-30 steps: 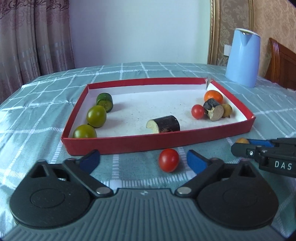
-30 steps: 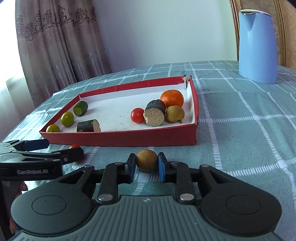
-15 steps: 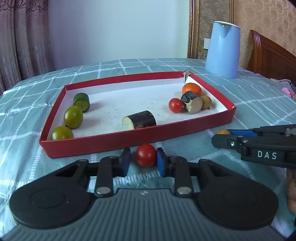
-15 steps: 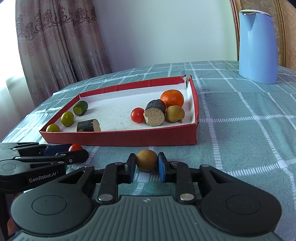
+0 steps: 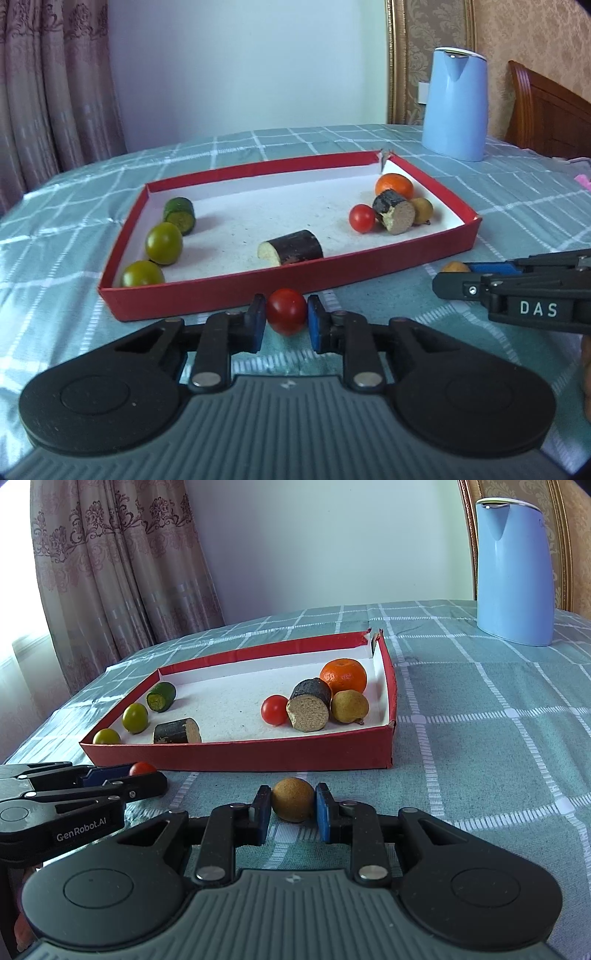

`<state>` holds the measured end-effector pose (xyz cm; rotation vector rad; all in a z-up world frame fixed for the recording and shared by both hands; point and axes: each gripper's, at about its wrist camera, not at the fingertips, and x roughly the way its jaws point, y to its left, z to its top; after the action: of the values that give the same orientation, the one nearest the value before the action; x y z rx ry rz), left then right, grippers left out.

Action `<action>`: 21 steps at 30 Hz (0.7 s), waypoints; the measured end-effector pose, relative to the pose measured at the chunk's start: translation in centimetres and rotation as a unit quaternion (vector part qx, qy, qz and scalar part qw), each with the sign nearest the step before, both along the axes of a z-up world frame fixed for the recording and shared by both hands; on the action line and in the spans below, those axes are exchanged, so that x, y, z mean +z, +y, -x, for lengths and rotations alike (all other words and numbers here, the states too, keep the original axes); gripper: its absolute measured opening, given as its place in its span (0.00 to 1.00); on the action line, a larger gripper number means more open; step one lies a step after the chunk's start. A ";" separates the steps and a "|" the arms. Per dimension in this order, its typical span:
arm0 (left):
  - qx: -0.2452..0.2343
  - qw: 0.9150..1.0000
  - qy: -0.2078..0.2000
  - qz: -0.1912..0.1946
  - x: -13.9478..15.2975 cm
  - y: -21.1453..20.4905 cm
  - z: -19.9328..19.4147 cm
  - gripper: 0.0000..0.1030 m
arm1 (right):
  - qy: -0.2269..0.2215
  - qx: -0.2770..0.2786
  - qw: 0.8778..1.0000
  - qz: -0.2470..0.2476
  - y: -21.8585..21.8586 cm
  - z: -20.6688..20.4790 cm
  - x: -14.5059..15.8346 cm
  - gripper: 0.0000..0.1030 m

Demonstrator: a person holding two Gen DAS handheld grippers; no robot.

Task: Organize fruits
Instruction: 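Carry the cherry tomato and longan into the tray and open both tools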

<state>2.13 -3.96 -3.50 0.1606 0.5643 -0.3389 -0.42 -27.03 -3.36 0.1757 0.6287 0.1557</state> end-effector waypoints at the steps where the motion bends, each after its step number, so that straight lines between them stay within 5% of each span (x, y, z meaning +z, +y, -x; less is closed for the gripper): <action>1: 0.002 1.000 -0.001 -0.001 0.0 0.0 0.0 0.21 | 0.000 0.000 1.000 -0.001 0.0 0.0 0.0 0.24; 15: 0.001 1.000 -0.026 -0.016 0.4 -0.7 1.4 0.21 | -0.027 0.000 1.000 -0.003 -0.2 0.8 0.5 0.24; 21: 0.005 1.000 -0.027 0.014 1.3 0.1 1.2 0.21 | -0.049 -0.006 0.999 0.000 -0.1 1.1 1.0 0.24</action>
<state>0.97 -3.84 -2.15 0.1398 0.5071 -0.3317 -1.54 -27.17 -2.35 0.1719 0.5295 0.1515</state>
